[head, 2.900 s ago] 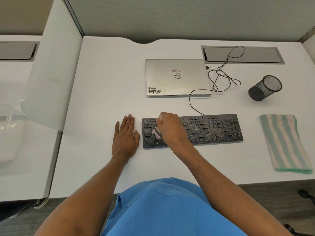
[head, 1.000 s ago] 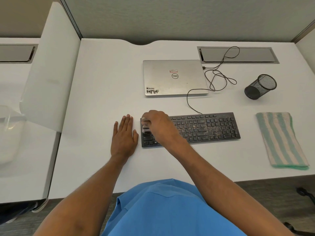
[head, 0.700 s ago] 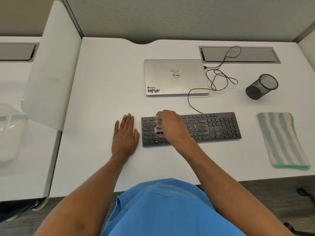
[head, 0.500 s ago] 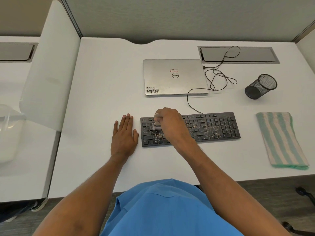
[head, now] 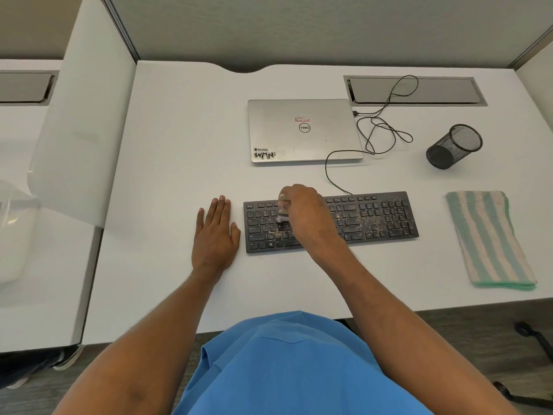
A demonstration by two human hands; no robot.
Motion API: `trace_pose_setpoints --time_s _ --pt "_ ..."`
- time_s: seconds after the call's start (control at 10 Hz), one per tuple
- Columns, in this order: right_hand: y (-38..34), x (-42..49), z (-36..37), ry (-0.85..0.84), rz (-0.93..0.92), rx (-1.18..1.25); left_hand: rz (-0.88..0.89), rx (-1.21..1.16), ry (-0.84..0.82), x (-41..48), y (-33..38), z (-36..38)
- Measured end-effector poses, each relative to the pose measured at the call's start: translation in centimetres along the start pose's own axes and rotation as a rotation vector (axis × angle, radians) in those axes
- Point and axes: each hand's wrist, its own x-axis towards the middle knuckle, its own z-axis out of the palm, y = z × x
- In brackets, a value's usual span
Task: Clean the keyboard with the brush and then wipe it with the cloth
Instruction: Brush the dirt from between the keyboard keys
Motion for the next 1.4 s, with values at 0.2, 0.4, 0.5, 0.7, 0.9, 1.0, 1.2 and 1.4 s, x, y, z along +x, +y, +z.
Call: trace_pose_setpoints --time_s 0.2,0.4,0.5,0.7,0.9,1.0,1.2,1.4 --pt "-2.4 -0.1 0.5 -0.087 -0.065 0.073 0.001 -0.007 0.006 -0.1 0.0 0.1" --pt "-0.5 -0.5 0.7 -0.026 -0.035 0.043 0.006 -0.009 0.011 -0.1 0.0 0.1" --pt "0.2 -0.8 0.3 0.036 -0.007 -0.060 0.002 -0.012 0.009 -0.1 0.1 0.0" --pt "-1.1 -0.2 1.3 -0.080 -0.070 0.021 0.003 -0.019 0.018 -0.1 0.0 0.1" --pt "-0.6 -1.3 0.9 -0.005 -0.071 -0.051 0.011 -0.026 0.030 -0.1 -0.1 0.3" --pt "0.7 -0.8 0.8 0.045 0.003 0.003 0.008 -0.017 0.028 -0.1 -0.1 0.3" --pt "-0.8 -1.7 0.8 0.116 0.011 0.235 0.008 -0.012 0.025 0.0 -0.1 0.3" --pt "-1.2 -1.6 2.1 0.103 0.007 0.161 0.007 -0.015 0.023 -0.1 -0.2 0.4"
